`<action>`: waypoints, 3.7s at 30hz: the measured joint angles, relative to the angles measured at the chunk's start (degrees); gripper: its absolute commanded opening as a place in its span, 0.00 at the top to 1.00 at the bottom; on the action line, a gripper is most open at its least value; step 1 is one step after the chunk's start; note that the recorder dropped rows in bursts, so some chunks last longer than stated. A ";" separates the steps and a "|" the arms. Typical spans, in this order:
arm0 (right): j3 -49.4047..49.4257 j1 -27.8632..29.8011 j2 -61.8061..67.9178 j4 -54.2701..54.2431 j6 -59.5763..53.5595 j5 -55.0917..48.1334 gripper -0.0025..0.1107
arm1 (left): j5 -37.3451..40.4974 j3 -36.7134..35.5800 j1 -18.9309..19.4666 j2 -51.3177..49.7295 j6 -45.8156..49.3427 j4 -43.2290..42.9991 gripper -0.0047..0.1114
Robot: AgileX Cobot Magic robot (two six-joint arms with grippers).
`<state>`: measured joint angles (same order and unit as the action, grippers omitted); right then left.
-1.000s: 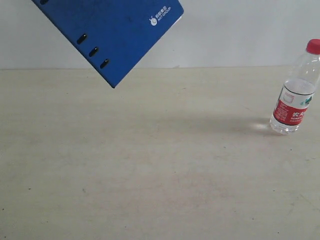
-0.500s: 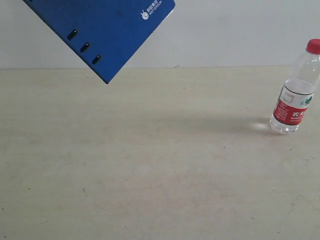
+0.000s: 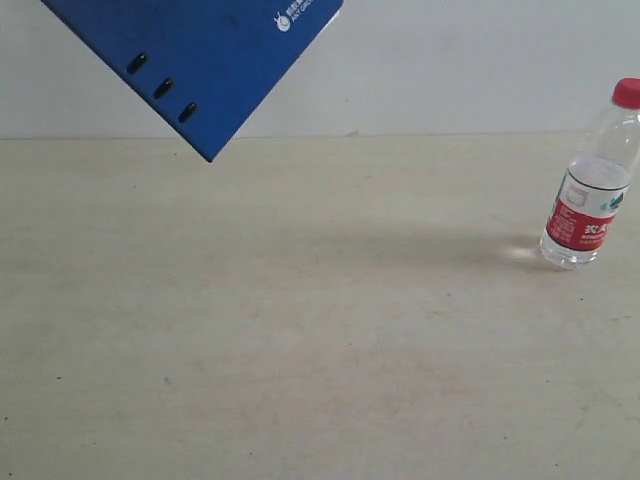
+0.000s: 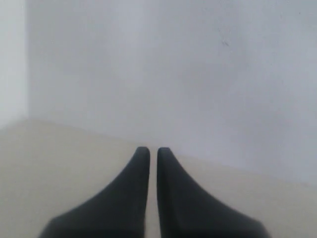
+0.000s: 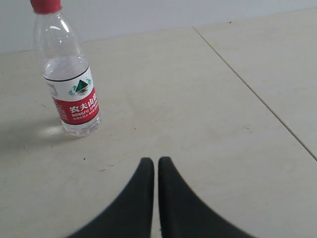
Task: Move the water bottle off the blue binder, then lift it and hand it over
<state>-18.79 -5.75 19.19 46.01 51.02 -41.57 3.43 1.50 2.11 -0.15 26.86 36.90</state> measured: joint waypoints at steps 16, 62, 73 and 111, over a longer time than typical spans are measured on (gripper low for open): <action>0.00 0.00 0.00 0.00 0.00 0.00 0.97 | 18.49 -1.30 -5.48 -1.03 -53.91 -49.35 0.91; 0.09 0.00 -0.44 0.00 0.00 0.00 0.97 | 18.03 -1.30 -2.77 -0.04 -32.61 -37.70 0.91; 0.09 0.43 -6.52 -1.89 -1.39 1.00 0.97 | 17.81 -1.30 -2.77 -0.04 -32.61 -37.70 0.91; 9.16 9.36 -18.99 -39.06 -46.02 15.22 0.97 | 17.58 -1.30 -2.77 -0.04 -32.61 -37.70 0.91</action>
<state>-9.63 3.61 0.21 6.94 5.00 -26.35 21.01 0.20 -0.66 -0.18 -5.75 -0.81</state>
